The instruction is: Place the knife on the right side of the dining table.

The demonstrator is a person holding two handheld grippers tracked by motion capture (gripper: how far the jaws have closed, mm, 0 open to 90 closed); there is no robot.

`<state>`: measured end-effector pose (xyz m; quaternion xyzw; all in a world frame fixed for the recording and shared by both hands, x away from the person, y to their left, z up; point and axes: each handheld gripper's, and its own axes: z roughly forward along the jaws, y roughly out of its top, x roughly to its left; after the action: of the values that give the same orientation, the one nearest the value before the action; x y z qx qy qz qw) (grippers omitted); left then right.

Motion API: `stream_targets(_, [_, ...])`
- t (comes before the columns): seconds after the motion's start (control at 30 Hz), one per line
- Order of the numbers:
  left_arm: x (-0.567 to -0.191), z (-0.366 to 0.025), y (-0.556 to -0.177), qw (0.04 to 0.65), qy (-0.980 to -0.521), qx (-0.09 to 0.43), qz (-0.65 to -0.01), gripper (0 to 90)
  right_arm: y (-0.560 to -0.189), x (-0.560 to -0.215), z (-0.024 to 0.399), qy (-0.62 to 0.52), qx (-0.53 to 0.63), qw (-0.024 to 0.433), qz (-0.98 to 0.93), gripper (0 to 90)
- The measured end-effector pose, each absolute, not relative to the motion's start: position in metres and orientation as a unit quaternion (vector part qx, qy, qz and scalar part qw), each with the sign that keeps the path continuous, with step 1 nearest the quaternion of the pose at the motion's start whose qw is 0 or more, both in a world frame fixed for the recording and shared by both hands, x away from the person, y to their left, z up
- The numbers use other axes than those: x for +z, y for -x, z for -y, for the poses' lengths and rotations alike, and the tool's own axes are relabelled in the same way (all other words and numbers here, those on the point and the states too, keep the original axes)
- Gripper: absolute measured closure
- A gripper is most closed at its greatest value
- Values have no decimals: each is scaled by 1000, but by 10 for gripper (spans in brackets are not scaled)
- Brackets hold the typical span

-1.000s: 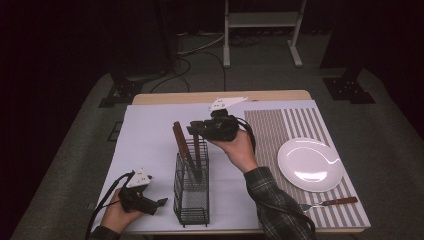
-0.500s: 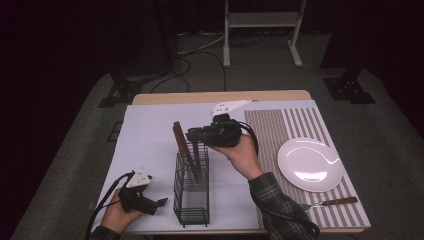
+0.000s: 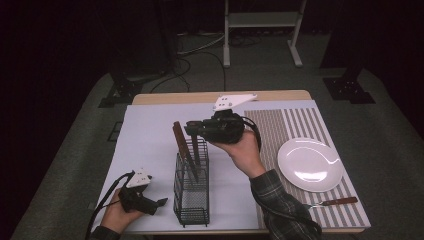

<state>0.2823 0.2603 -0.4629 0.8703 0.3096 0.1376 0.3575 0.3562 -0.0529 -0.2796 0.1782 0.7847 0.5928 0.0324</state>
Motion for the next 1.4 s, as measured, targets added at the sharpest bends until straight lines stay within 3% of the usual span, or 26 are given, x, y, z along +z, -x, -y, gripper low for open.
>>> stream_targets(1.03, [-463, -260, -282, 357, -871, 138, -309, 0, -356, -223, 73, -170, 621, 78, -761, 780])
stream_targets(1.4, [-463, -260, -282, 357, -871, 138, -309, 0, -358, -209, 103, -189, 633, 109, -742, 781])
